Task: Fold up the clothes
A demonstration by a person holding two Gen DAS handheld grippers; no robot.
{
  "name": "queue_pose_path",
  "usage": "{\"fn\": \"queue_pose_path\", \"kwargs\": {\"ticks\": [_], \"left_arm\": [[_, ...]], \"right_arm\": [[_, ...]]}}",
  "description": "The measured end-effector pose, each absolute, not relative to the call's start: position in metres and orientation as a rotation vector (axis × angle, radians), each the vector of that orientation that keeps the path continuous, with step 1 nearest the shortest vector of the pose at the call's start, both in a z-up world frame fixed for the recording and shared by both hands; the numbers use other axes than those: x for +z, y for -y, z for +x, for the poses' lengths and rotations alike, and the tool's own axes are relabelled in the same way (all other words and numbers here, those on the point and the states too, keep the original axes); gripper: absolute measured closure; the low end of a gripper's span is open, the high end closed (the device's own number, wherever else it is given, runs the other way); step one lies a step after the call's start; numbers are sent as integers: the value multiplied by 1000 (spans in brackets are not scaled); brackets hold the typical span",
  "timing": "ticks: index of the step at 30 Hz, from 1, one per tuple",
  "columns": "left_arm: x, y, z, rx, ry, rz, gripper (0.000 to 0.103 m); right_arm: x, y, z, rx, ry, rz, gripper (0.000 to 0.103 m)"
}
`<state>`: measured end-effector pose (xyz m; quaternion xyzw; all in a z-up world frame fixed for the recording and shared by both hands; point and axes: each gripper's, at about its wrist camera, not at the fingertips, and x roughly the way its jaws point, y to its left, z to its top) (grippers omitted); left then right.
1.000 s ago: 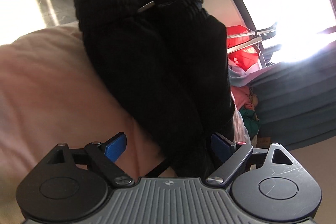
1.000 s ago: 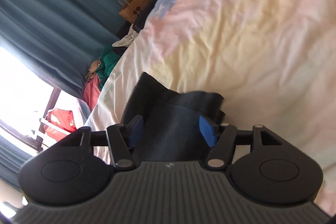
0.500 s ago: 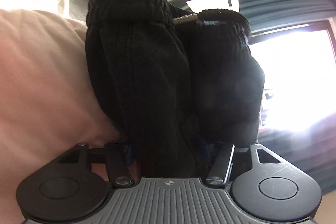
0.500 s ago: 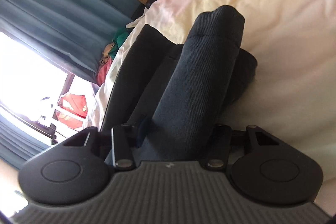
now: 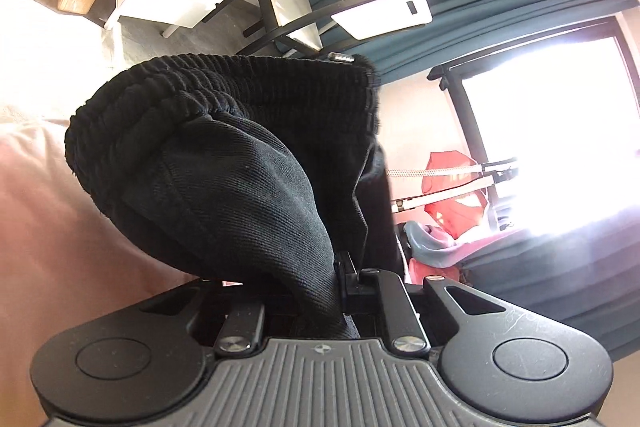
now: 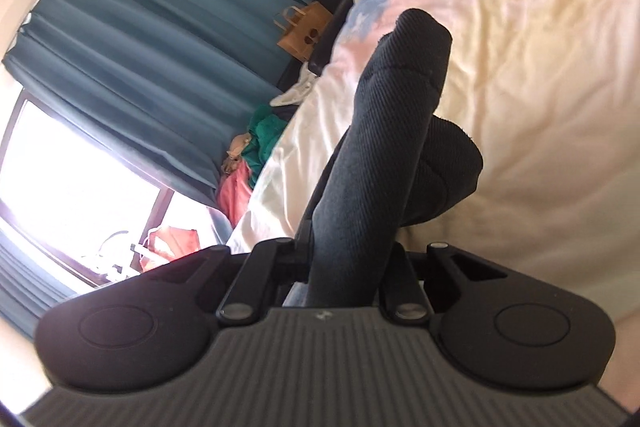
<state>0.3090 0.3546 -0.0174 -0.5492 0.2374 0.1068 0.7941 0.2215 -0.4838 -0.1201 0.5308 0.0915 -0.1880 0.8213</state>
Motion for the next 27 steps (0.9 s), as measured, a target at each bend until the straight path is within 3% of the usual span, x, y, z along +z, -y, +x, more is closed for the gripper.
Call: {"fn": "queue_pose_path", "kwargs": {"ticks": [2,7,16,20,27], "left_arm": [[7,-354,266,220,-536,-1178,88],[10,-372,171,211,-616,-1182,88],[-56,-394,110,152,-674,-1136,85],[-56,-392,103,124,-707,-1052,73],[-3,-346,74,92,-786,-625,52]], "right_arm": [[-122,489,206,-407,-227,1167,87],[-129,496,163,-416,-290,1236,87],[-160,496,117,-448,-397,1266,87],[-166,496,116,-437,-399,1264,87],[-169,497,107,-394,-367,1249,87]]}}
